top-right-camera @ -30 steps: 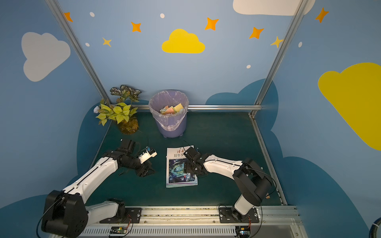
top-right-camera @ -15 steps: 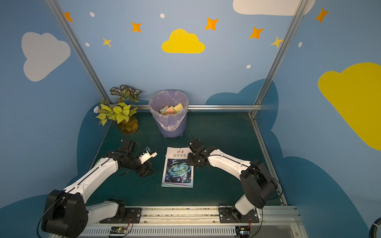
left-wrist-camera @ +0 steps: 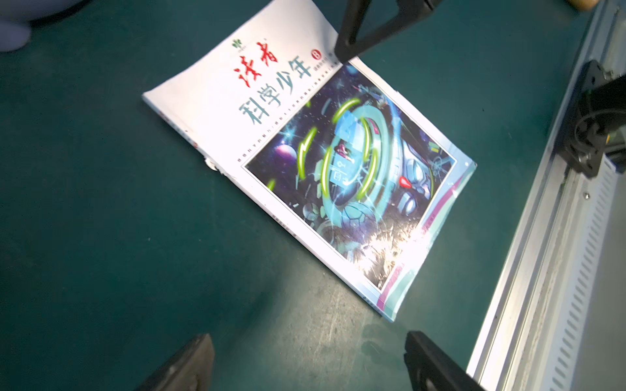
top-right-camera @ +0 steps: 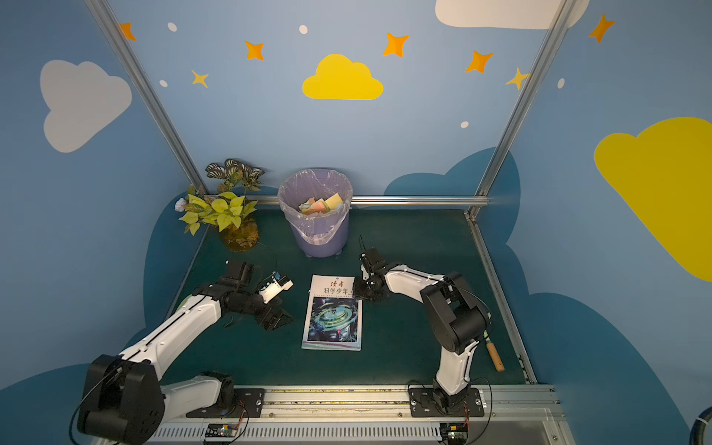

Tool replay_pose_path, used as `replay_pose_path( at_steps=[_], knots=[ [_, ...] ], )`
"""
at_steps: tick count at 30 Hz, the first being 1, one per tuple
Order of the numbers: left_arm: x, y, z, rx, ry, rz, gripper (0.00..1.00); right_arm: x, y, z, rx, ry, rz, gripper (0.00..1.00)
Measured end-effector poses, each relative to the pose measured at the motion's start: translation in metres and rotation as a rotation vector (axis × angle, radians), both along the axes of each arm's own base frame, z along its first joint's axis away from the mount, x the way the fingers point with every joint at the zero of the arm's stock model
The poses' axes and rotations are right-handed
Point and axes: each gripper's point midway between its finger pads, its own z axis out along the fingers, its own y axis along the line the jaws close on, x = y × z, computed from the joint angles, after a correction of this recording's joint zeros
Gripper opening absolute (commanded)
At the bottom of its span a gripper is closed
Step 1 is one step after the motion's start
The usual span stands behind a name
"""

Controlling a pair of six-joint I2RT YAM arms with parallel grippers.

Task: Peel off the used sticky note
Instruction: Adjust the book at the center of the board, then reset both arms

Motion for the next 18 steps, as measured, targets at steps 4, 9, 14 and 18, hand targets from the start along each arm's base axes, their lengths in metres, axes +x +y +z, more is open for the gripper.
replay_pose_path(
  at_steps=[4, 9, 14, 18],
  knots=[
    [0.019, 0.014, 0.007, -0.029, -0.072, 0.120, 1.00, -0.014, -0.023, 0.021, -0.048, -0.073, 0.013, 0.81],
    [0.050, 0.031, 0.017, -0.066, -0.200, 0.263, 1.00, 0.004, -0.074, 0.094, -0.128, -0.340, -0.080, 0.89],
    [0.074, 0.041, 0.016, -0.086, -0.306, 0.355, 1.00, 0.021, -0.159, 0.139, -0.339, -0.635, -0.296, 0.92],
    [0.089, 0.046, 0.012, -0.100, -0.392, 0.400, 1.00, 0.009, -0.219, 0.119, -0.568, -0.726, -0.405, 0.95]
  ],
)
